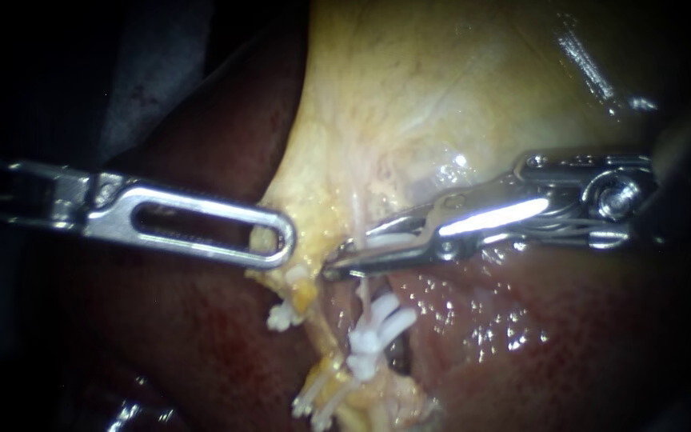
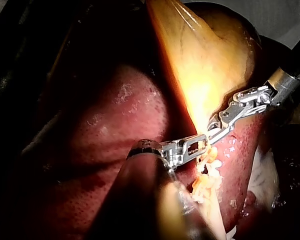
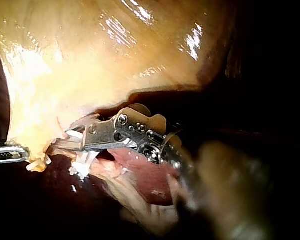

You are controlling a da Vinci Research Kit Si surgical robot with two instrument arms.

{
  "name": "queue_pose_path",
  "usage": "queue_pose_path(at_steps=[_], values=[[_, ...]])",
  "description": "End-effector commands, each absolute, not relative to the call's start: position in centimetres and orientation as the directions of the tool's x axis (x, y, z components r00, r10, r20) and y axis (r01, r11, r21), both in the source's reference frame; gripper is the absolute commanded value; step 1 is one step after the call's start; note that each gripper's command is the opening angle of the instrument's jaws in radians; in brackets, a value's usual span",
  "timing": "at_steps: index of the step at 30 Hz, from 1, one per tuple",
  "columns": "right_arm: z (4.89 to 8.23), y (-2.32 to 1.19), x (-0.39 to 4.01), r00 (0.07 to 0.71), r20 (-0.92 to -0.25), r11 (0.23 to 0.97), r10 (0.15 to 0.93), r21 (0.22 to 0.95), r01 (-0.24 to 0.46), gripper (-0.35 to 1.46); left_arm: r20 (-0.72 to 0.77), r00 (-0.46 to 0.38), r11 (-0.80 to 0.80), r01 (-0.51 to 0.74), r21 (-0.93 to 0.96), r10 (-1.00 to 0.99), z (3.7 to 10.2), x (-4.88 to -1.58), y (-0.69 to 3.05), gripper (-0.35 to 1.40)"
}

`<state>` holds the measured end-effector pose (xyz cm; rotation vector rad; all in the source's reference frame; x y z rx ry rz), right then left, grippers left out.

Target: Clipping third clip right tube

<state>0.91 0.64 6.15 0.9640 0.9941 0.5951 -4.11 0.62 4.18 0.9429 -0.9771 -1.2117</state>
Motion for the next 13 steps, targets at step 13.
queue_pose_path(at_steps=[13], values=[[6.15, 0.62, 0.91, 0.447, -0.424, 0.472, 0.788, 0.881, 0.003, -0.35, 0.090, 0.090, 0.113, 0.297, 0.948, -0.992, 4.18, -4.12, 0.62, -0.35]])
